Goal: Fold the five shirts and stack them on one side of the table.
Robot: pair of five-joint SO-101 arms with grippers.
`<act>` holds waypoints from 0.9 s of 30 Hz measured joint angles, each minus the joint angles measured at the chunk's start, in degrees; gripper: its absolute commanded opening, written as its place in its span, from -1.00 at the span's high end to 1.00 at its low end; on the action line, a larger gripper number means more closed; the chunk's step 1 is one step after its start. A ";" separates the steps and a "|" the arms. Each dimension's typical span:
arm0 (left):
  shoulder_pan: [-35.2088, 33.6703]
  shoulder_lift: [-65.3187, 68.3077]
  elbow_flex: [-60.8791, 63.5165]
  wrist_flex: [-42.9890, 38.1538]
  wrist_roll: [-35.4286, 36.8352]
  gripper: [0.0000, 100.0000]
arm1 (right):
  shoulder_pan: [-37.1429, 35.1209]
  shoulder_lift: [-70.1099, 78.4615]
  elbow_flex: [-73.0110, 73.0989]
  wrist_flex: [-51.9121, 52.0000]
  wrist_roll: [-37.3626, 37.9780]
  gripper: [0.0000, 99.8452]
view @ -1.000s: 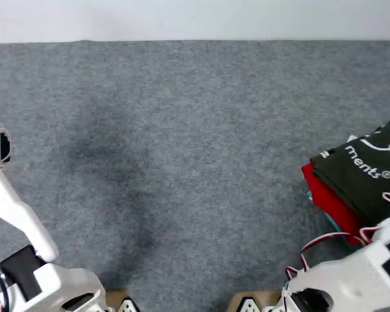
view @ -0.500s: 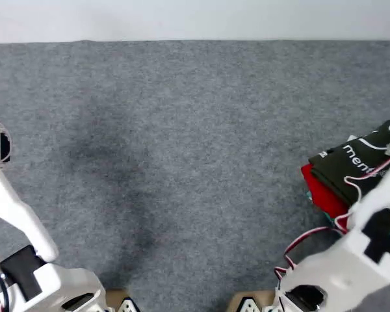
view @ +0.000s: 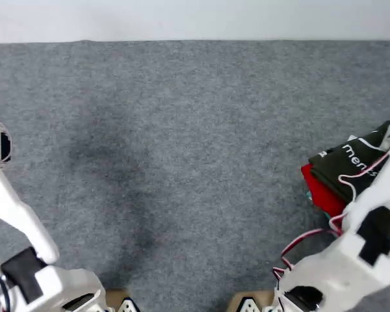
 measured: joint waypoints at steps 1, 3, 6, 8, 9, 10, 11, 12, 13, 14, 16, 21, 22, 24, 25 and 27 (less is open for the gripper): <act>0.62 -1.49 0.00 0.00 0.00 0.99 | -0.70 -2.37 0.00 2.64 0.00 0.98; 2.11 -4.48 0.00 0.00 0.00 0.99 | -2.55 -6.77 0.00 8.18 0.00 0.98; 4.66 -8.18 0.00 0.09 0.00 0.99 | -5.71 -11.96 0.00 16.88 0.00 0.98; 5.63 -10.46 0.62 0.18 0.00 0.99 | -7.38 -14.68 0.00 22.07 0.00 0.98; 6.33 -11.52 1.14 0.18 0.00 0.99 | -8.09 -15.91 0.00 24.26 0.00 0.98; 7.03 -12.75 1.93 0.26 0.00 0.99 | -8.79 -17.14 0.00 26.81 0.00 0.98; 8.26 -14.15 2.99 0.26 0.00 0.99 | -9.49 -18.37 0.00 29.36 0.00 0.98; 9.58 -15.65 4.13 0.26 0.70 0.98 | -10.29 -19.60 0.00 31.82 0.00 0.98; 11.08 -17.41 5.80 0.26 2.11 0.99 | -10.99 -20.92 0.00 34.37 0.00 0.98; 12.84 -19.43 7.74 0.26 4.13 0.99 | -11.78 -22.33 0.00 36.92 0.00 0.98; 16.88 -23.56 11.78 0.26 8.97 0.99 | -13.27 -25.14 0.00 41.49 0.00 0.98; 27.43 -36.13 22.68 -0.53 15.82 0.99 | -15.21 -33.76 4.66 45.45 0.09 0.98; 29.01 -38.77 25.41 -1.41 16.97 0.99 | -15.30 -35.96 6.59 45.36 0.09 0.98; 31.38 -43.87 31.56 -3.60 19.60 0.99 | -15.38 -40.88 11.43 44.48 0.09 0.98; 32.09 -46.42 34.99 -4.75 21.01 0.99 | -15.38 -43.52 14.51 43.16 0.09 0.98; 33.23 -51.43 41.85 -7.30 23.47 0.99 | -15.38 -49.49 21.01 40.53 -0.70 0.98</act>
